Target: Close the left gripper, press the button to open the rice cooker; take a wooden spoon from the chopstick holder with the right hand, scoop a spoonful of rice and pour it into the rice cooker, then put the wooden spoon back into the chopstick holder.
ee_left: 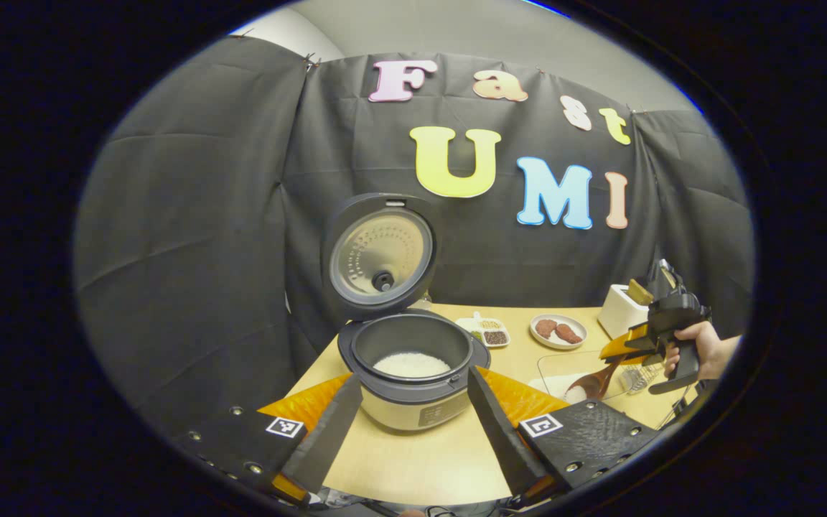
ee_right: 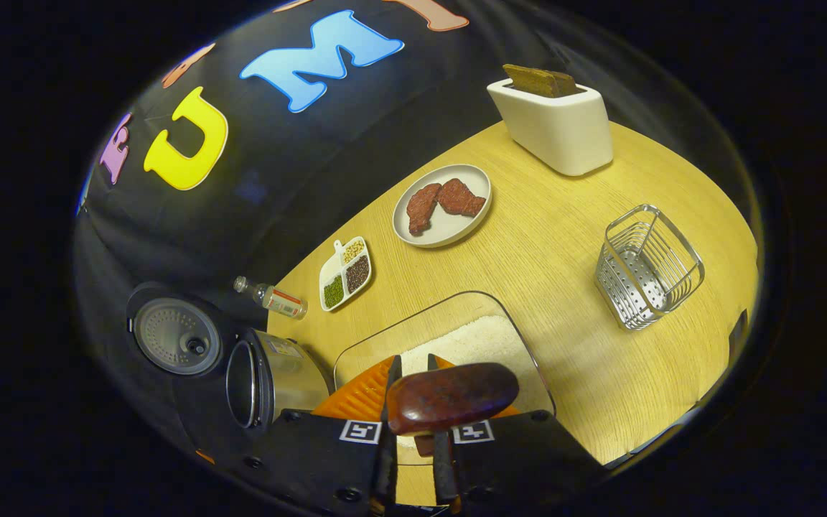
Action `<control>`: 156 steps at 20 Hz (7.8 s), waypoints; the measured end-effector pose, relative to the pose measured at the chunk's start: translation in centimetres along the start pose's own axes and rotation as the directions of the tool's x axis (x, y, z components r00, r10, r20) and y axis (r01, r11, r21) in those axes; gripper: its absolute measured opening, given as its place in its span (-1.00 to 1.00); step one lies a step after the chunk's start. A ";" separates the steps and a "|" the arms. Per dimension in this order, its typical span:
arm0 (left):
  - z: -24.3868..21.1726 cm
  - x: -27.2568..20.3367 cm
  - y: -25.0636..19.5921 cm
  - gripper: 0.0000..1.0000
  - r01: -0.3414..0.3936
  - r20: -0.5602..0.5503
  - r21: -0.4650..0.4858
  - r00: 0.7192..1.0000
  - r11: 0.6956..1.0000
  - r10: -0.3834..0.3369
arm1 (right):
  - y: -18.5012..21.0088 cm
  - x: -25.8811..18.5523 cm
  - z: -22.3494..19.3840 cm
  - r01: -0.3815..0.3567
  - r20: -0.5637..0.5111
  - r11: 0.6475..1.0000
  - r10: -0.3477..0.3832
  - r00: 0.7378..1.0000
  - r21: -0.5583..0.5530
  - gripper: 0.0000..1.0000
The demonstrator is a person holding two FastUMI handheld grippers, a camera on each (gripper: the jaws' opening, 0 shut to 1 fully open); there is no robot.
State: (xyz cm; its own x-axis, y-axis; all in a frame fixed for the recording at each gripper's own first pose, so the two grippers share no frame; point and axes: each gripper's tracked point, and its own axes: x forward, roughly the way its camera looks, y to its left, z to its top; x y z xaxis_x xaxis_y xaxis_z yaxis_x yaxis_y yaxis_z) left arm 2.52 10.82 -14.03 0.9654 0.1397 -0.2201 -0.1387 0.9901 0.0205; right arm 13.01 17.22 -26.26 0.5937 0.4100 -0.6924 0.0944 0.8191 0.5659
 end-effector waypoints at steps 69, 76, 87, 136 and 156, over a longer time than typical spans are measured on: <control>-3.3 1.9 14.2 0.84 -0.280 -0.106 -0.069 0.956 0.957 0.272 | 37.7 9.5 -4.7 -0.336 -0.079 0.527 0.450 0.890 -0.781 -0.57; -3.5 1.8 14.2 0.86 -0.282 -0.106 -0.075 0.956 0.956 0.274 | 37.2 9.6 -7.0 -0.272 -0.116 0.296 0.453 0.884 -0.916 -0.56; -4.2 1.0 14.1 0.84 -0.300 -0.114 -0.090 0.950 0.950 0.289 | 37.3 7.8 -9.5 -0.134 -0.122 -0.011 0.500 0.858 -0.991 -0.55; 6.3 4.4 -13.7 0.89 -0.020 -0.097 0.021 0.995 1.000 0.022 | -17.6 -7.1 18.3 0.095 0.402 0.995 -0.099 0.910 0.030 -0.57; 14.0 5.2 -10.2 0.84 -0.061 0.042 0.103 0.997 0.993 0.057 | -19.0 -9.0 16.3 0.245 0.478 0.967 -0.187 0.858 -0.062 0.96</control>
State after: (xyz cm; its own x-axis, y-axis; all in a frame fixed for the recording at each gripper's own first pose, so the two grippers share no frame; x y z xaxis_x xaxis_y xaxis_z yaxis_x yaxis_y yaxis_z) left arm 12.01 1.56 -1.72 0.9645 0.1960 -0.1771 -0.1737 0.9757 0.1338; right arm 18.94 -8.59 -23.47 0.8740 0.0064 -0.4859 0.1878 0.9178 0.3499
